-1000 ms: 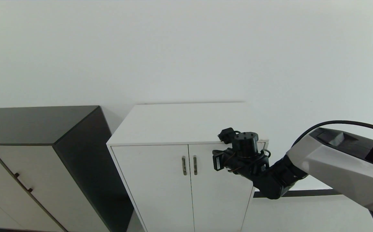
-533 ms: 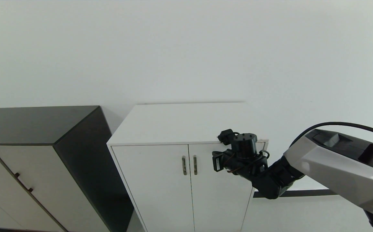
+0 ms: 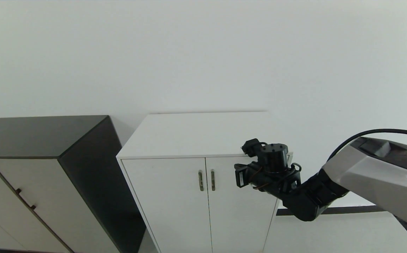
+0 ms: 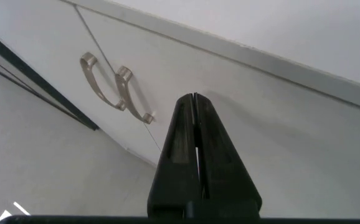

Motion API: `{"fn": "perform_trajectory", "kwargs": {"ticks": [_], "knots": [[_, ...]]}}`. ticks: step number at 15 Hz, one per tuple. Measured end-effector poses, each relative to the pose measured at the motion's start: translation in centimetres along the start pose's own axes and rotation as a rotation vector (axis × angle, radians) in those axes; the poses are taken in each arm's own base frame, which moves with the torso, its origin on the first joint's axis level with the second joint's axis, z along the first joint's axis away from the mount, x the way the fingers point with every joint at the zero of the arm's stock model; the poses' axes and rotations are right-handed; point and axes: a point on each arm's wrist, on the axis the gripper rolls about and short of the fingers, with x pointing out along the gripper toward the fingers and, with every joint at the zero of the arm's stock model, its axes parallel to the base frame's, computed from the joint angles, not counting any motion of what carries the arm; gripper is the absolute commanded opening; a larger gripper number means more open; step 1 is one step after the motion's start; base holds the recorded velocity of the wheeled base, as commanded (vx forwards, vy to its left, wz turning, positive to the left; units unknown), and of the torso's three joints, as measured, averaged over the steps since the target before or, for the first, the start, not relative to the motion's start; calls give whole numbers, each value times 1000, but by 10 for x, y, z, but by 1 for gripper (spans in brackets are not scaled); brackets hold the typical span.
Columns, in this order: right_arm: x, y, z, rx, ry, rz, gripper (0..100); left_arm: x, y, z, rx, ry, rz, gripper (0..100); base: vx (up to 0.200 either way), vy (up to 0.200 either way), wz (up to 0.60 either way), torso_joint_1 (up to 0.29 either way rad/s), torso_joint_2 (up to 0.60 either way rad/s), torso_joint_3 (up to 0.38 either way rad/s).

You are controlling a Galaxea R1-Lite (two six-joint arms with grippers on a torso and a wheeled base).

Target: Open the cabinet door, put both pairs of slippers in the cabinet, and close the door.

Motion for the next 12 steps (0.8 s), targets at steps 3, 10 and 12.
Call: {"fn": "perform_trajectory", "kwargs": {"ticks": [3, 10, 12], "knots": [[-19, 0, 10, 1, -8, 2, 0, 0, 0, 0, 0, 0, -1, 0, 0, 0, 0, 0, 0, 0], [-87, -62, 5, 52, 32, -205, 0, 0, 0, 0, 3, 0, -2, 0, 0, 0, 0, 0, 0, 0], [-119, -89, -8, 80, 81, -303, 0, 0, 0, 0, 4, 0, -3, 0, 0, 0, 0, 0, 0, 0]]}}
